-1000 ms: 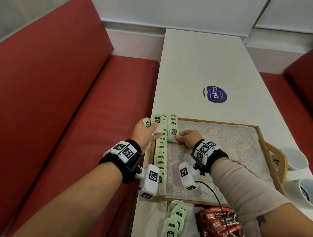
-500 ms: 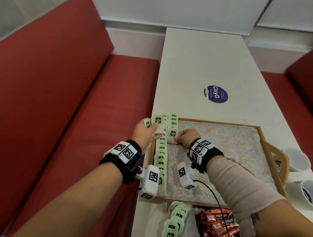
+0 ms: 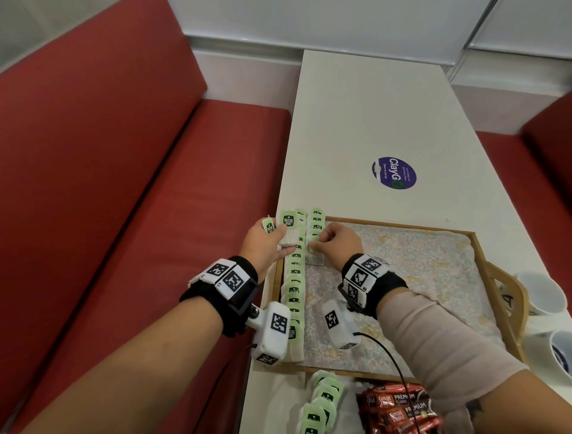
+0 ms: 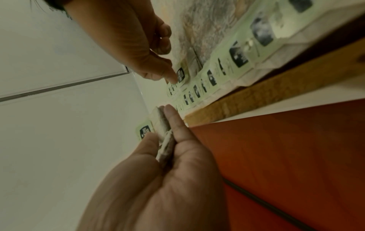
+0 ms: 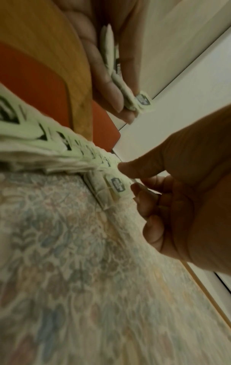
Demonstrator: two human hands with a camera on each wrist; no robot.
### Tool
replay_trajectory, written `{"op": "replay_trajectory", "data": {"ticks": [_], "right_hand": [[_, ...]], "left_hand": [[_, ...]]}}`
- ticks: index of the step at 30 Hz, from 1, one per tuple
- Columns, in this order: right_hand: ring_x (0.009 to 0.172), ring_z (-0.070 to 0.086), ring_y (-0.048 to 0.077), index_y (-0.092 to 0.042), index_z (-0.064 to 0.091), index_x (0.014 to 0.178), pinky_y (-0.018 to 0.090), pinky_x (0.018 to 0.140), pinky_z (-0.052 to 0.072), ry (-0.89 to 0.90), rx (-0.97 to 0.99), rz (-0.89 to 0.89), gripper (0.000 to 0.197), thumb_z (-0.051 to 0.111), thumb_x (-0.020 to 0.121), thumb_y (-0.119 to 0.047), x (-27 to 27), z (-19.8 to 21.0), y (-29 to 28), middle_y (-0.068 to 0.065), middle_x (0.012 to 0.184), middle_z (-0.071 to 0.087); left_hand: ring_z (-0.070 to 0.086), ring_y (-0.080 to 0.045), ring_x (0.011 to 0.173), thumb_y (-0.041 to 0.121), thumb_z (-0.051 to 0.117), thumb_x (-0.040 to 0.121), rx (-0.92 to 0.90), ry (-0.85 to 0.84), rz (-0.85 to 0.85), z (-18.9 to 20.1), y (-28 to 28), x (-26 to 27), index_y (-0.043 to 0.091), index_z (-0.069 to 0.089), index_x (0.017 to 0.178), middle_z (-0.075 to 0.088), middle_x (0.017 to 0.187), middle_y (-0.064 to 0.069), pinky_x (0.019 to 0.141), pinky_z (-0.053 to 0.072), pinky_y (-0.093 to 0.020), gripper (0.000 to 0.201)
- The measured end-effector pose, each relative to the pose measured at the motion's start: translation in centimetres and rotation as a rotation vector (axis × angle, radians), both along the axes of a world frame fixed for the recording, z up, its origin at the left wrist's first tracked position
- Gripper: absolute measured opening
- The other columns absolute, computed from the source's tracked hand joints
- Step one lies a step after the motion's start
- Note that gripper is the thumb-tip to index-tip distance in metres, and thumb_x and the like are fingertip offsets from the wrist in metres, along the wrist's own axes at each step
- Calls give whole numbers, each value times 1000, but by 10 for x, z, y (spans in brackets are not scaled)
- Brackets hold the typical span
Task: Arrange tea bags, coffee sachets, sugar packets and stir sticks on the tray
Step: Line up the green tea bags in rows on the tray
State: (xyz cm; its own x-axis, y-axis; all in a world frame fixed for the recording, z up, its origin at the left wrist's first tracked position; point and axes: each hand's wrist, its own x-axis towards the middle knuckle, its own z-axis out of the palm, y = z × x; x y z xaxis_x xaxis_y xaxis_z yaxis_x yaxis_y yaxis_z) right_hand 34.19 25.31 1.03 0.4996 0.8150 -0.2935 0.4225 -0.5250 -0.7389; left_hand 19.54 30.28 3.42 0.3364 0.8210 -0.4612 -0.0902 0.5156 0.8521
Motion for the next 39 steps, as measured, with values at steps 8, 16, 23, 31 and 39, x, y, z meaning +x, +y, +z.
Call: {"op": "replay_trajectory", "data": {"ticks": [8, 16, 23, 31, 39], "right_hand": [[59, 48, 12, -22, 60, 77, 30, 62, 45, 245, 218, 119, 13, 63, 89, -26, -19, 19, 2, 0, 71, 56], [50, 44, 10, -16, 54, 69, 21, 51, 42, 311, 234, 60, 23, 62, 90, -9, -12, 20, -2, -2, 63, 52], [34, 43, -3, -12, 56, 68, 13, 39, 37, 325, 153, -47, 24, 60, 91, -7, 5, 5, -18, 3, 63, 55], [48, 43, 11, -11, 54, 67, 14, 42, 39, 309, 182, -70, 24, 61, 90, -8, 1, 11, -24, 2, 61, 52], [53, 47, 14, -16, 59, 67, 30, 60, 45, 205, 64, -67, 22, 65, 88, -16, -2, 9, -21, 6, 72, 60]], "left_hand": [[66, -19, 85, 8, 47, 98, 32, -19, -31, 2, 0, -1, 9, 56, 96, 64, 100, -13, 65, 58, -23, 9], [64, -18, 92, 14, 47, 99, 33, -28, -59, 8, -3, 0, 13, 59, 93, 65, 101, -7, 74, 56, -25, 13], [63, -21, 97, 17, 43, 100, 24, -6, -41, 10, -5, 1, 12, 58, 89, 59, 97, -2, 86, 52, -32, 19], [60, -11, 73, 11, 50, 97, 58, 60, -87, 12, -12, 1, 12, 57, 86, 59, 84, -1, 60, 56, -18, 13], [59, -12, 70, 14, 47, 99, 28, 64, -75, 16, -14, 0, 8, 55, 94, 56, 85, -3, 54, 55, -17, 11]]}}
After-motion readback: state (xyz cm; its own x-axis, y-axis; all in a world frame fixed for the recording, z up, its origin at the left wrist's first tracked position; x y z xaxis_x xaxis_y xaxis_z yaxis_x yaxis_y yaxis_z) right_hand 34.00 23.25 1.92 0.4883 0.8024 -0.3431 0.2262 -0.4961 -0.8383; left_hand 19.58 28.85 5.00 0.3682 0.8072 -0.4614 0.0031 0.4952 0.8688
